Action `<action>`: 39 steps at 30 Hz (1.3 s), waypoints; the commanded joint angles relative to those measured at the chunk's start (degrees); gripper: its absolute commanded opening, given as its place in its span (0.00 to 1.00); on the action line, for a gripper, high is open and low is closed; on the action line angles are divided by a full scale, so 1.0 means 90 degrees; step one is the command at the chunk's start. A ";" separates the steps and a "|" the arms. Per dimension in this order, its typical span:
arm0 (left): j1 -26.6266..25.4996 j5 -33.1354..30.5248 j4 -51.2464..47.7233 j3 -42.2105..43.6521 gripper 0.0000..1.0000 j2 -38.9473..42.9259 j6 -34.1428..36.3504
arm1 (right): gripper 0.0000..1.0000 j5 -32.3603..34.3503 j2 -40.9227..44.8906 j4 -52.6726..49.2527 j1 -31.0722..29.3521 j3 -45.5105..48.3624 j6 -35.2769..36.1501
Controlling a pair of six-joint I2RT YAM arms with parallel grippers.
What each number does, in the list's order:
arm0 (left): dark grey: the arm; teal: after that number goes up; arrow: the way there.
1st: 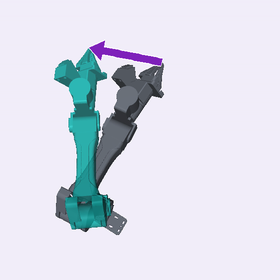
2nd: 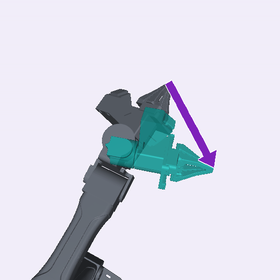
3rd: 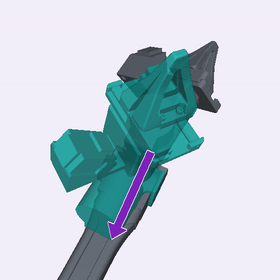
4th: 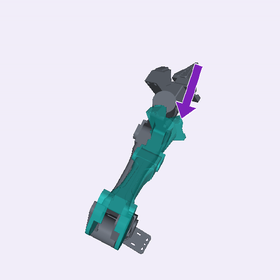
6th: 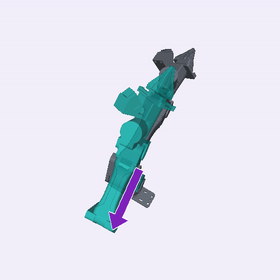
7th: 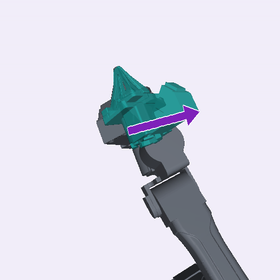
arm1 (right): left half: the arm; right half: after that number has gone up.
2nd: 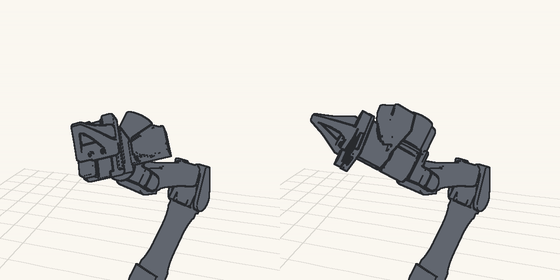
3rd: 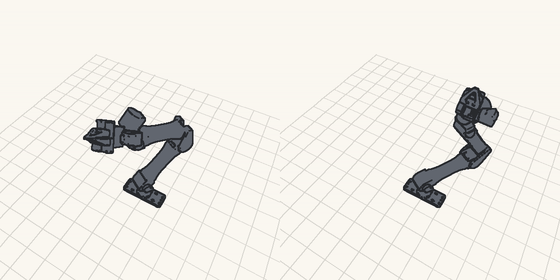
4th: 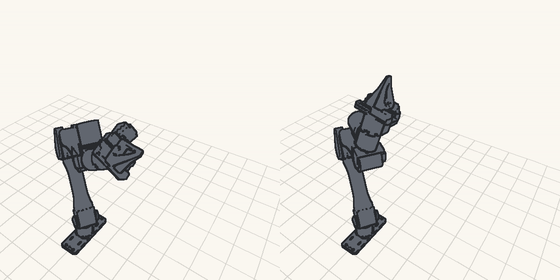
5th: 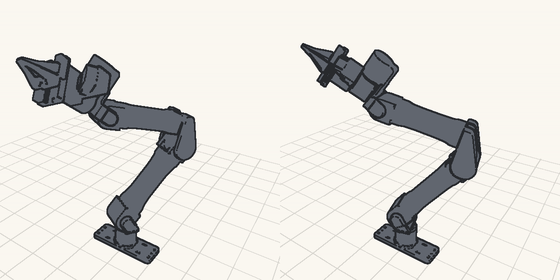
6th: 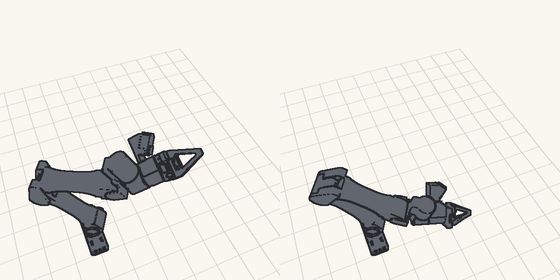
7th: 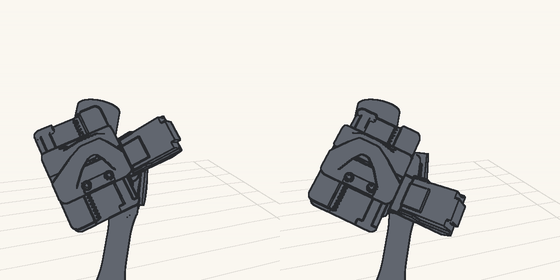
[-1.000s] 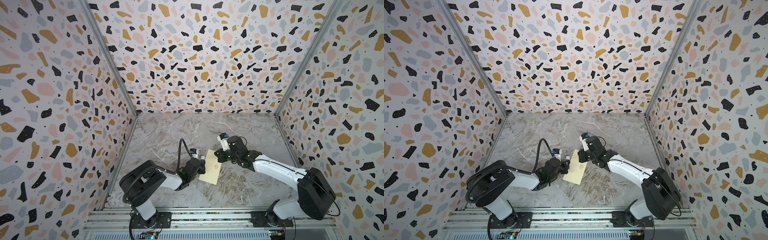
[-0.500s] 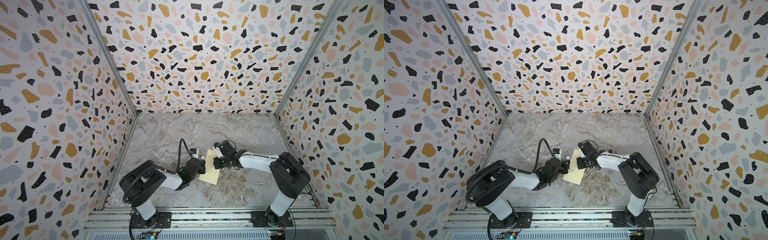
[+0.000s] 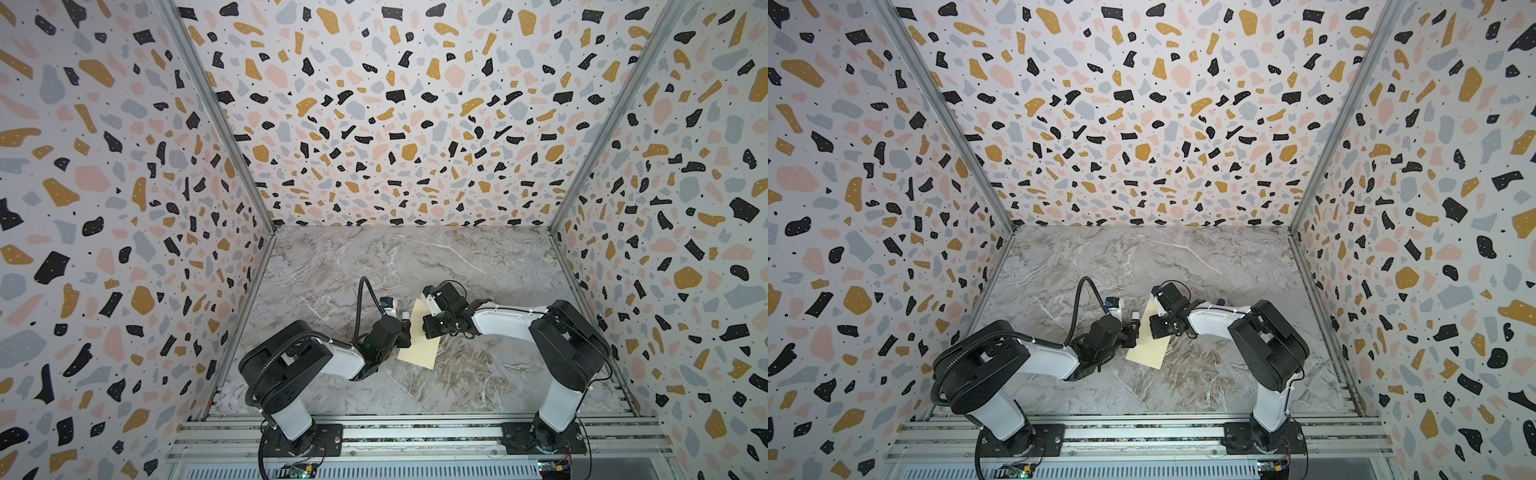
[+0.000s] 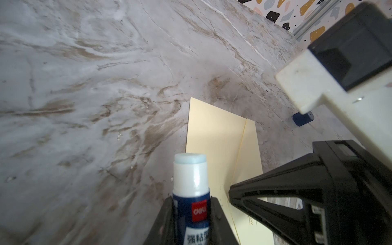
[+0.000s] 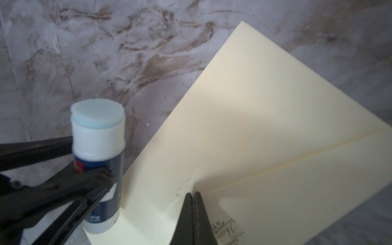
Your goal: Place the letter into the envelope and seal it
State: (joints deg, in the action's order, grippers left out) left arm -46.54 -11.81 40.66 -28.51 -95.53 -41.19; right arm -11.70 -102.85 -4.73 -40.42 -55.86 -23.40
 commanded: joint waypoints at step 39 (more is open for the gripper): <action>0.0025 0.0039 -0.0685 -0.0507 0.00 0.1928 0.0152 | 0.23 -0.0924 0.2112 0.0514 0.1122 -0.0333 0.0242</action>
State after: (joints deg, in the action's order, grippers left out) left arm -46.54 -12.25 33.78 -30.87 -81.95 -41.04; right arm -17.47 -90.91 -3.40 -30.63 -59.46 -21.19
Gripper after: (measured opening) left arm 0.230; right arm 0.219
